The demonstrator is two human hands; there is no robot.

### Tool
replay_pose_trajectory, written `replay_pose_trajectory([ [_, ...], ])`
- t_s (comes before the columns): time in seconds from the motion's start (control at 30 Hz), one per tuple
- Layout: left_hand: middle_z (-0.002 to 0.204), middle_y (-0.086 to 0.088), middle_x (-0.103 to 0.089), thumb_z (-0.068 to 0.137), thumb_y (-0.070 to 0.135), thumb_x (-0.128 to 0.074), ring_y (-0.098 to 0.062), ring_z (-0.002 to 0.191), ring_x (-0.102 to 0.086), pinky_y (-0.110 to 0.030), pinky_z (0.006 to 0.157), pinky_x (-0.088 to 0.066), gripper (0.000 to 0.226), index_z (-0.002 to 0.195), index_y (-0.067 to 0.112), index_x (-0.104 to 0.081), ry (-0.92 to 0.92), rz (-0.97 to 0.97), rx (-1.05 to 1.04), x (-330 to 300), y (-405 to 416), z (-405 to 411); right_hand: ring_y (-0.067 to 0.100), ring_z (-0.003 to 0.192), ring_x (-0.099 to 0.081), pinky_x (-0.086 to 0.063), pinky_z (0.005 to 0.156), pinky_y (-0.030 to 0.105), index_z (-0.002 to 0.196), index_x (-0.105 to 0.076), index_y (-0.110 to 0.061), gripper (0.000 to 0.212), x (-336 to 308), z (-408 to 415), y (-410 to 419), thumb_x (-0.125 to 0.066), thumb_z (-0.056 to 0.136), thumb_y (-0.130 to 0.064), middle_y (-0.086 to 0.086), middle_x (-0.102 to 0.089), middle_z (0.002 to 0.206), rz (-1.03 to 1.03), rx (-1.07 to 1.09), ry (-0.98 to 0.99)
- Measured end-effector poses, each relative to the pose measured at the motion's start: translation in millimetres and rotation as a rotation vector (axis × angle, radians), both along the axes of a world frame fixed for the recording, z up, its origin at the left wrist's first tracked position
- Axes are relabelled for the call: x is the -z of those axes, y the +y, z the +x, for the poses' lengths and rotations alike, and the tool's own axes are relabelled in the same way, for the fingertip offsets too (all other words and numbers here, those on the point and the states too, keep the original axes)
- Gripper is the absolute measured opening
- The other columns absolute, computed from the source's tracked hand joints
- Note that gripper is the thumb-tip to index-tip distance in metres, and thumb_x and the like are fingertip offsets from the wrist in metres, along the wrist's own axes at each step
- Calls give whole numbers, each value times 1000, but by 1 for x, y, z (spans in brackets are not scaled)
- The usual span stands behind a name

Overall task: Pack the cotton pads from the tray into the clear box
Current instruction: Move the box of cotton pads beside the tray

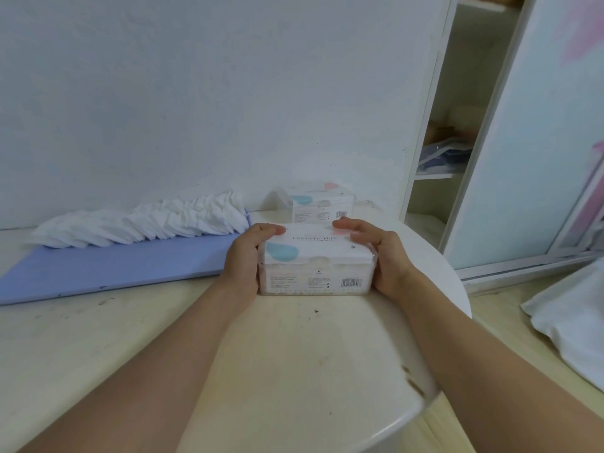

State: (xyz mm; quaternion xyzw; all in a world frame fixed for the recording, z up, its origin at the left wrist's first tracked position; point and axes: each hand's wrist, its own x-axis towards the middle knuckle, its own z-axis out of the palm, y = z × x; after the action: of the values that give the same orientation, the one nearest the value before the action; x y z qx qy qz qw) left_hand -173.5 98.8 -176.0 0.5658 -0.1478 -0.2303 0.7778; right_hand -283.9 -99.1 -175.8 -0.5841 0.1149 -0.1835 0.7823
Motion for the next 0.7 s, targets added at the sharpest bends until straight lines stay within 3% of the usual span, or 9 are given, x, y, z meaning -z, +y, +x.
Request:
replay_pose_trajectory([
  [0.17,108,4,-76,98,5,-46,-16,88,-73,-27,66,-56,39,109,30,-74,-2,5,-18,-5,5,0,33,111,-70,-60,78,38,119,-75,-22,41,-1,-2,1,-53,90,-3,9,-73,123,-15,-32,-10],
  [0.43,116,7,-69,104,12,-46,-13,89,-70,-24,60,-53,36,105,41,-68,-106,90,3,-6,5,-4,29,110,-71,-59,82,36,124,-72,-25,35,1,-2,-6,-62,94,-9,6,-73,124,-115,-74,-33],
  [0.53,124,5,-68,105,18,-48,-11,93,-70,-24,66,-52,32,107,44,-66,-204,117,40,-4,7,-4,28,109,-72,-59,85,36,123,-71,-20,36,1,-5,-8,-71,88,-12,8,-73,123,-163,-38,-25],
  [0.6,135,5,-63,100,33,-59,-8,104,-69,-24,77,-54,19,112,45,-66,-293,164,57,-1,8,-4,27,108,-72,-57,86,35,116,-75,-18,34,0,-6,-5,-76,82,-16,9,-72,124,-216,1,-14],
  [0.63,145,6,-55,92,46,-67,-8,118,-62,-26,90,-53,24,116,46,-66,-400,223,55,0,9,-3,25,110,-71,-56,89,35,111,-77,-17,34,0,-7,-3,-77,78,-20,8,-71,126,-259,34,-19],
  [0.7,159,13,-33,67,66,-80,-4,142,-38,-29,113,-36,57,119,49,-65,-674,367,36,4,15,0,17,121,-64,-50,102,36,104,-79,-19,32,-1,-8,0,-77,73,-25,-4,-66,134,-410,138,-47],
])
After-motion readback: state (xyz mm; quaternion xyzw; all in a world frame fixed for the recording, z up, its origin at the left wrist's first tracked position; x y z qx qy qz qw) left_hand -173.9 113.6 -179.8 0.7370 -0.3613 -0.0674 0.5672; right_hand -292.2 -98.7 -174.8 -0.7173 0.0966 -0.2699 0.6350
